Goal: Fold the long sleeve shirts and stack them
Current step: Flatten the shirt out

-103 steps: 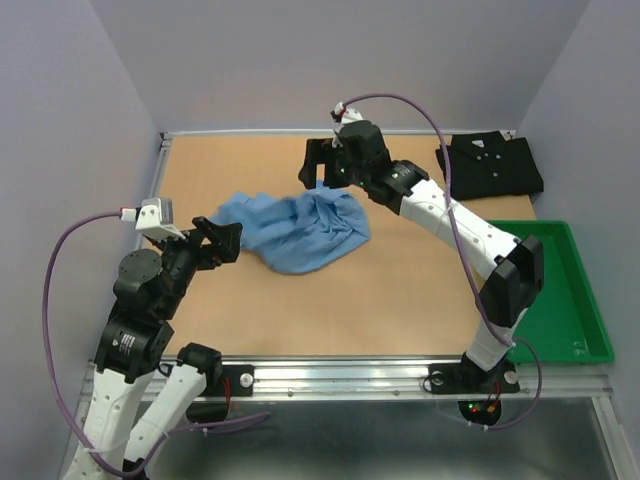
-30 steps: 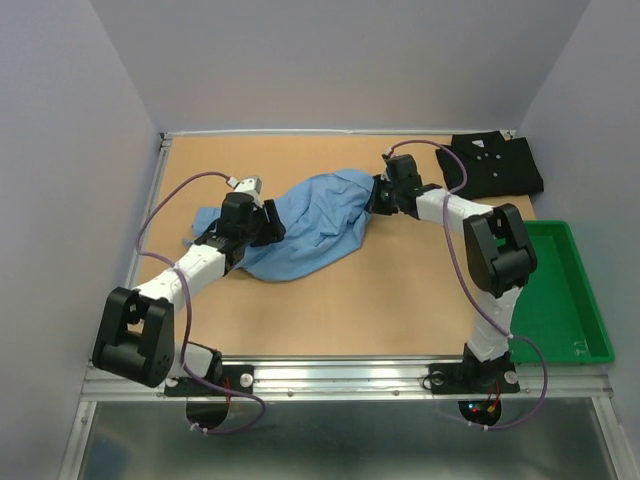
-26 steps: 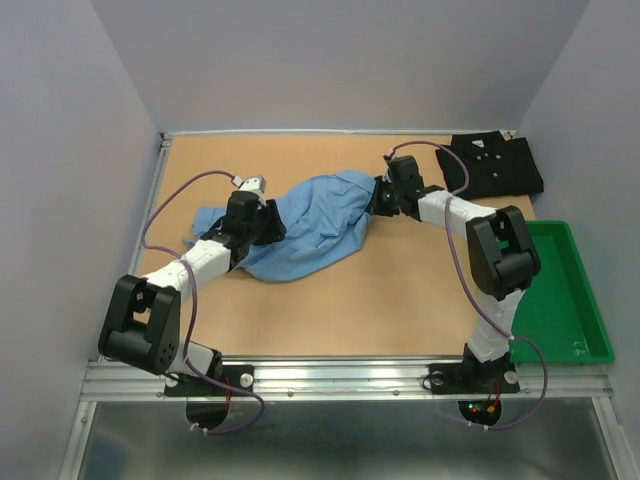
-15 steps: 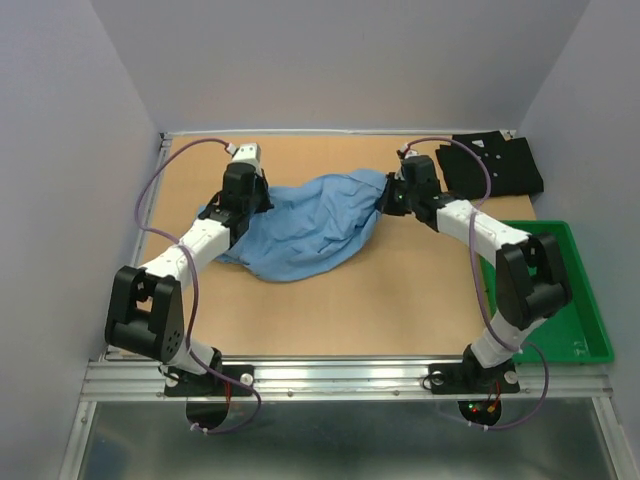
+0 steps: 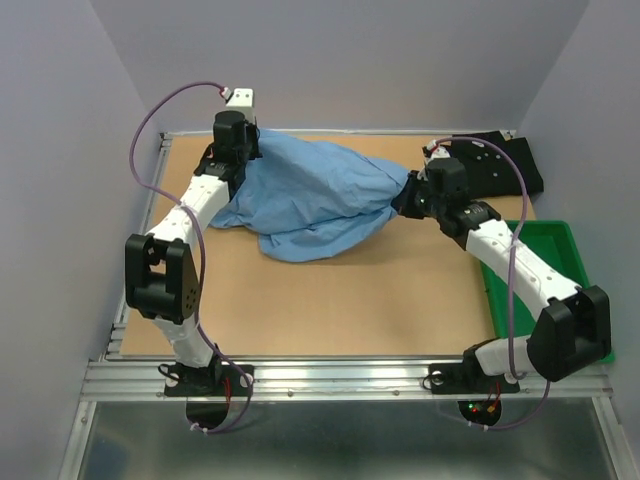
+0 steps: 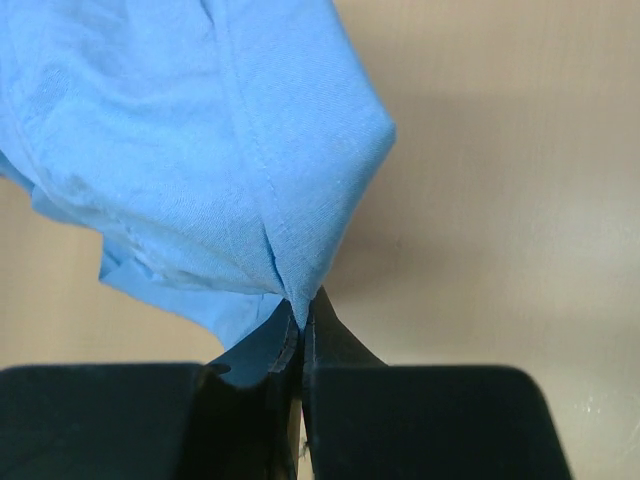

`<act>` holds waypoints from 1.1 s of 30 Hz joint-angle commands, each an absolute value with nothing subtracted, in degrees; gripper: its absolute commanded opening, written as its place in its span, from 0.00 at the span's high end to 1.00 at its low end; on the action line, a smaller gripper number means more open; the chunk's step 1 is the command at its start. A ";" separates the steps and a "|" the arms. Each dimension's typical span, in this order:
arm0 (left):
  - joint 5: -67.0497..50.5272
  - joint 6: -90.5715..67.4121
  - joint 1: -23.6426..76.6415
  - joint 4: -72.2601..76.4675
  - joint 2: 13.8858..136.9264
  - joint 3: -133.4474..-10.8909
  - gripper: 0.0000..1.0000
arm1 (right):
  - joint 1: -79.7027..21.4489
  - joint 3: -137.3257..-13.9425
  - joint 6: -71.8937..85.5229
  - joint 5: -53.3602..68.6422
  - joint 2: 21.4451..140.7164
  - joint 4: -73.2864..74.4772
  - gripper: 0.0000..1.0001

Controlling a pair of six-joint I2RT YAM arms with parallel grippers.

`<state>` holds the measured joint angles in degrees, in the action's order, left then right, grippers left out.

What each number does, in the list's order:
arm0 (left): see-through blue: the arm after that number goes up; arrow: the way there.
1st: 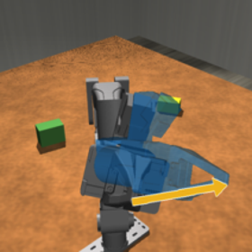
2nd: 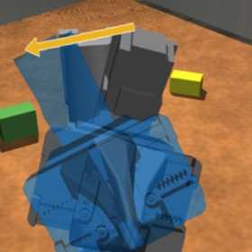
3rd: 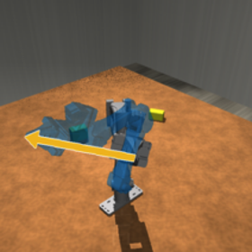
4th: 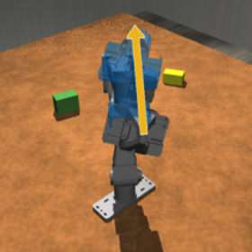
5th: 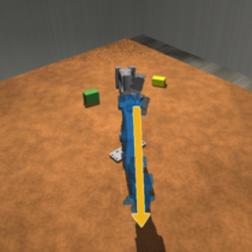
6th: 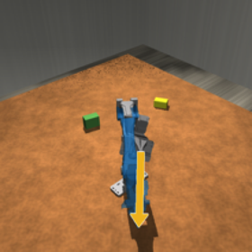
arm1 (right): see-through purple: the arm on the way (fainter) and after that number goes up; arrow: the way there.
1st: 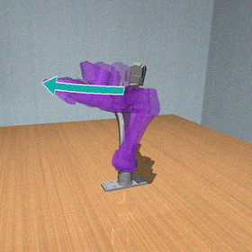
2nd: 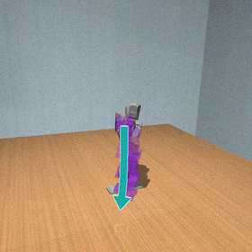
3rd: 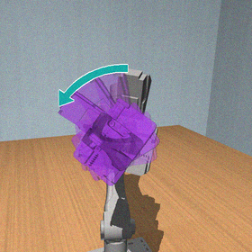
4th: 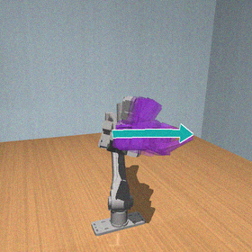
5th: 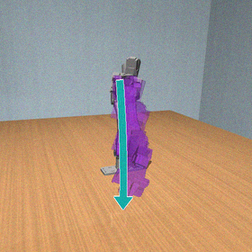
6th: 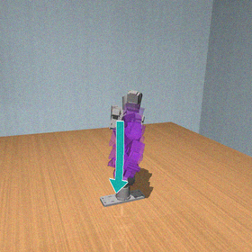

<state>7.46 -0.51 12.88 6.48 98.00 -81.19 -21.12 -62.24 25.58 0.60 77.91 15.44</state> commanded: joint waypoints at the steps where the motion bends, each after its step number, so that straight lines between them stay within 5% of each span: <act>1: 8.26 3.77 12.74 8.00 93.61 -86.13 1.00 | -21.27 -61.78 26.37 3.51 71.83 18.01 0.99; 10: 16.78 11.77 12.31 10.37 79.81 -87.09 1.00 | -21.27 -72.23 16.88 14.76 68.38 18.72 0.99; 23: 26.28 28.73 11.07 5.80 73.56 -104.13 0.96 | -21.36 -86.66 19.06 30.49 67.94 18.81 0.99; 33: 17.94 22.52 11.07 4.22 83.31 -106.71 0.92 | -21.36 -81.75 19.95 12.33 63.37 19.25 0.99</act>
